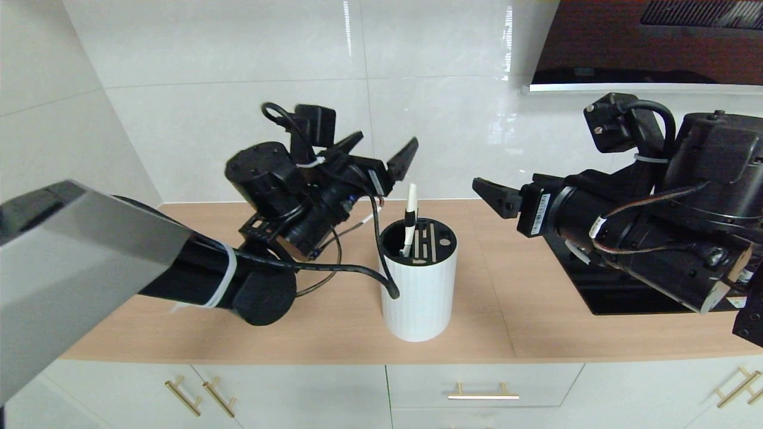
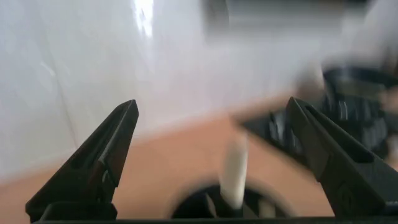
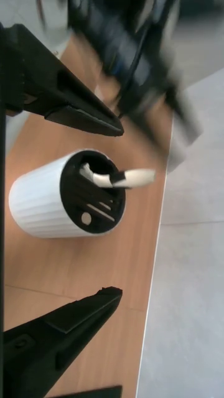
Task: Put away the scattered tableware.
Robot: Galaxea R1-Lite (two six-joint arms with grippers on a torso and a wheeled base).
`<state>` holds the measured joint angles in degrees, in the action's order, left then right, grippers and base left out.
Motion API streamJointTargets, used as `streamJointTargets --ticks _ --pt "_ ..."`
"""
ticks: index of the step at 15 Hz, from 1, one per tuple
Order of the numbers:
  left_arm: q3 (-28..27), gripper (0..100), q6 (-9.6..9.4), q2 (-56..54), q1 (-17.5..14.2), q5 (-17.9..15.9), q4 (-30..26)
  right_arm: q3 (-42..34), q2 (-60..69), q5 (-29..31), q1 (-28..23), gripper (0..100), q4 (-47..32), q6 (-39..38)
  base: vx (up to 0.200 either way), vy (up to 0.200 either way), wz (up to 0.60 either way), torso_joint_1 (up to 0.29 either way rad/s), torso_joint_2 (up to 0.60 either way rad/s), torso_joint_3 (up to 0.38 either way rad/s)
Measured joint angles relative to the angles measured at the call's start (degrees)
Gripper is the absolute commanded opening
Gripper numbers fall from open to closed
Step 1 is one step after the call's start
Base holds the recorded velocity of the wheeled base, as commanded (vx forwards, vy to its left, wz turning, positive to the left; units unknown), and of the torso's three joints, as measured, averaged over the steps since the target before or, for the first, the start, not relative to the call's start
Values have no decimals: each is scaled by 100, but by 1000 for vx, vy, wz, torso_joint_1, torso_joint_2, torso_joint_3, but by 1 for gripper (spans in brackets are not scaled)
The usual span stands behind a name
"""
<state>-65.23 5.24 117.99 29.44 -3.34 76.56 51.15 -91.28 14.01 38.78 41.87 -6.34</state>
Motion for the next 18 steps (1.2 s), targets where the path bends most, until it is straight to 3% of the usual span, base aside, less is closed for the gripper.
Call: streamJointTargets --ticks 2,4,8,11,15,18 --pt "154 100 250 -542 -56 80 446 -85 115 104 -46 100 13 -1 0 0 0 0 0 0" --pt "768 100 371 -1072 -389 154 824 -291 358 121 -182 100 57 -23 0 0 0 0 0 0" --pt "2888 100 430 -2235 -1710 -38 1002 -1270 1254 77 -824 100 77 -23 0 0 0 0 0 0" --pt "4553 100 444 -3198 -2476 -335 1020 -2348 2243 -16 -1517 100 73 -12 0 0 0 0 0 0" --pt "5880 100 567 -4614 -2787 -385 736 -3184 3605 -60 -2072 100 -180 128 0 0 0 0 0 0" --pt "6331 100 672 -5898 -2812 -377 -433 -3526 5060 -74 -2258 100 -1308 295 0 0 0 0 0 0"
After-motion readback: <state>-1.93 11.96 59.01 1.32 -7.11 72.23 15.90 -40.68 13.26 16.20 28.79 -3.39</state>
